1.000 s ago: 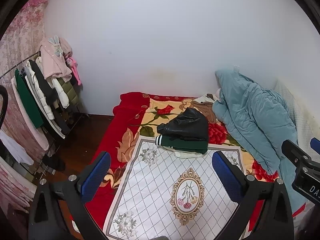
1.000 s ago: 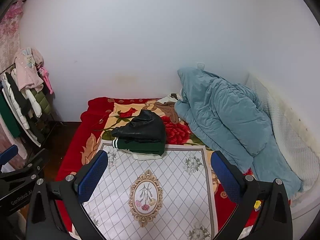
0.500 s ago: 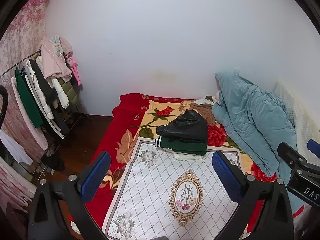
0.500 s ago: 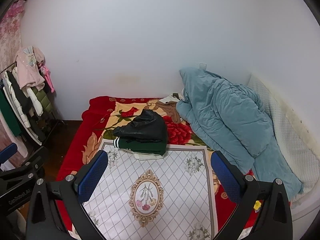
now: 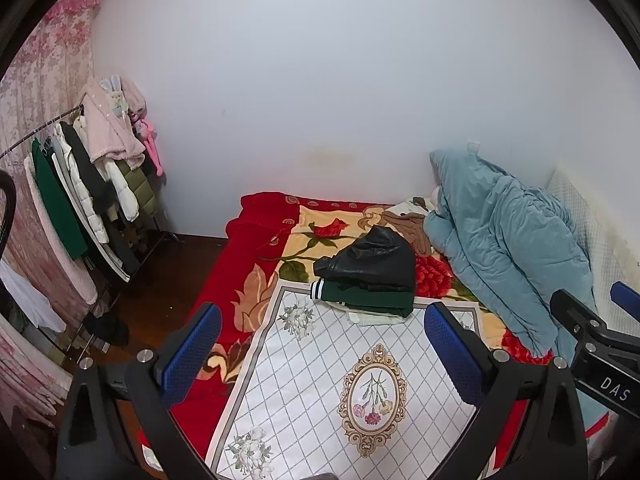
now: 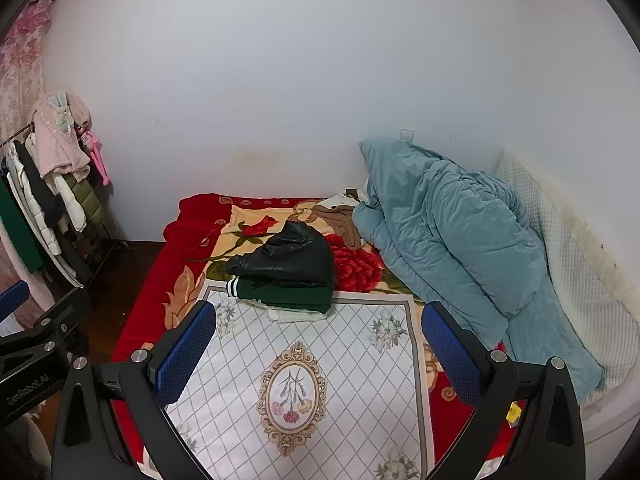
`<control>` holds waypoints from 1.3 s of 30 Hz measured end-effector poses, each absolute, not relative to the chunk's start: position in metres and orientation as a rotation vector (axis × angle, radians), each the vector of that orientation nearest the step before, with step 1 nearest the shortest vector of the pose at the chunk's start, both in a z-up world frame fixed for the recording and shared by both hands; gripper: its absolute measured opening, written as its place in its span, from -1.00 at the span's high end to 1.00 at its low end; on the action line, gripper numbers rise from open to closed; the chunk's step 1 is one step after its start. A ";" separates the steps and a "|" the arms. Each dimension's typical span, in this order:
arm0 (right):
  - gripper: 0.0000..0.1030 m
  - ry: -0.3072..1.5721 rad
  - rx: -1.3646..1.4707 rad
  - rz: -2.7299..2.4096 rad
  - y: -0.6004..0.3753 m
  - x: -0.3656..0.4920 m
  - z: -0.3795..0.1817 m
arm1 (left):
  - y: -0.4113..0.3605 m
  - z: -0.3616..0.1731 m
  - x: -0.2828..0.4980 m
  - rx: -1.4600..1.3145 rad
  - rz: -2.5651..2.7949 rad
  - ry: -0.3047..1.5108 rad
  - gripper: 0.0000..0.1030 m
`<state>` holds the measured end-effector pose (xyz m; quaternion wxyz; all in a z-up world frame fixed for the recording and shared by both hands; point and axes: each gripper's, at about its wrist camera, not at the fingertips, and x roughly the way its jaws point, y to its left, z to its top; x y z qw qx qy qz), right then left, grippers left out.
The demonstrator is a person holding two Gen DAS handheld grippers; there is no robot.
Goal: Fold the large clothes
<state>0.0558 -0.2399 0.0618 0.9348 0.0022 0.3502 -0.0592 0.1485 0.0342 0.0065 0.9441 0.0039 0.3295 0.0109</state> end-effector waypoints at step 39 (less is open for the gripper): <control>-1.00 0.716 -0.013 -0.105 -0.237 0.051 0.058 | 0.037 0.012 0.145 0.004 0.028 0.664 -1.00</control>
